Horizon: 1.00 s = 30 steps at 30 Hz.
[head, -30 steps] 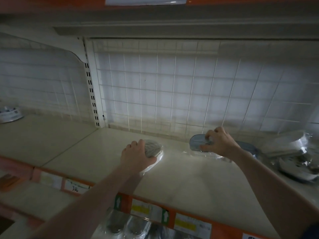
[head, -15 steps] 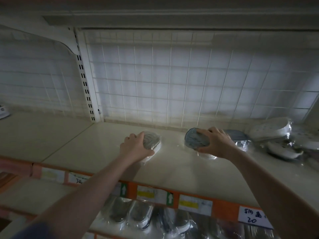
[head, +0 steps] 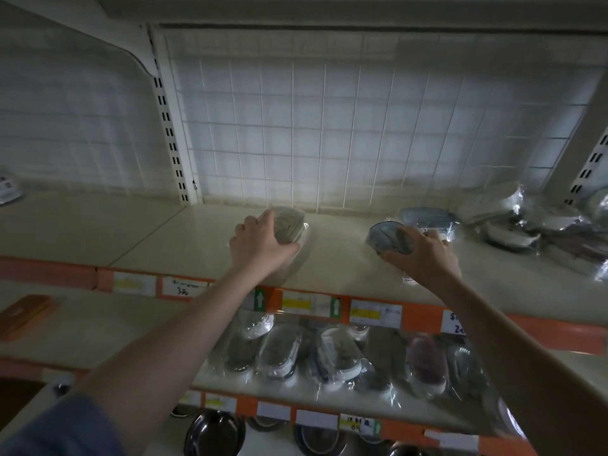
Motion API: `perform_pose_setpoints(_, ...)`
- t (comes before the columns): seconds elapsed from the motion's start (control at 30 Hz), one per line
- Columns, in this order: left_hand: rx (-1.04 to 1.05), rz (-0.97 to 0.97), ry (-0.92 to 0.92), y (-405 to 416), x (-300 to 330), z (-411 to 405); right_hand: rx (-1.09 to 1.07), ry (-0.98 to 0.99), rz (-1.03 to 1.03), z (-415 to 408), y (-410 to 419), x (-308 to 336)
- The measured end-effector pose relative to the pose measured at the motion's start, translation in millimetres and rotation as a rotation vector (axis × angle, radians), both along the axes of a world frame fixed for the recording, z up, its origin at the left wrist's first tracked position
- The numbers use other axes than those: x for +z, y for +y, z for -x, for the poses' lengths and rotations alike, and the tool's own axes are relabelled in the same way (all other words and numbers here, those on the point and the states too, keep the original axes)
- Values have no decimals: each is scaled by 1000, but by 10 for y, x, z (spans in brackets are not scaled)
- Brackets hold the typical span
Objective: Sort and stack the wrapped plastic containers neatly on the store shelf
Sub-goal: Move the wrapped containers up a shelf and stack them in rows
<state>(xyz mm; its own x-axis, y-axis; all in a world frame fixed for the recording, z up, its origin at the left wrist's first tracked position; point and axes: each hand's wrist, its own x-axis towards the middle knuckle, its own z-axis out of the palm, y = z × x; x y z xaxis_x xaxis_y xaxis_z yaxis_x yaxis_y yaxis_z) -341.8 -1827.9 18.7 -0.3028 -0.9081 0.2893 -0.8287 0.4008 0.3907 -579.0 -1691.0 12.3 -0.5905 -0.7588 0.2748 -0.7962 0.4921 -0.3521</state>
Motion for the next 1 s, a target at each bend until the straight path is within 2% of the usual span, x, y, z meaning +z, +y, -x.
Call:
perform_pose_setpoints(0.17,9,32,25,341,-42,-187,-7,9,25,-197,257,-69)
perform_pose_setpoints(0.37,43,35,77,858,-184,-461,-64,-7,242,-446,657,15)
perform_pose_setpoints(0.5,61,39,103,1198,-328,-586,-31,12,257,-628,996,19)
perform_pose_setpoints(0.77,41,49,157,1657,-727,-698,-12,-14,181,-859,1580,-443)
perform_pose_setpoints(1.0,42,59,177,1747,-1207,-619,51,59,248,-879,1811,-1002)
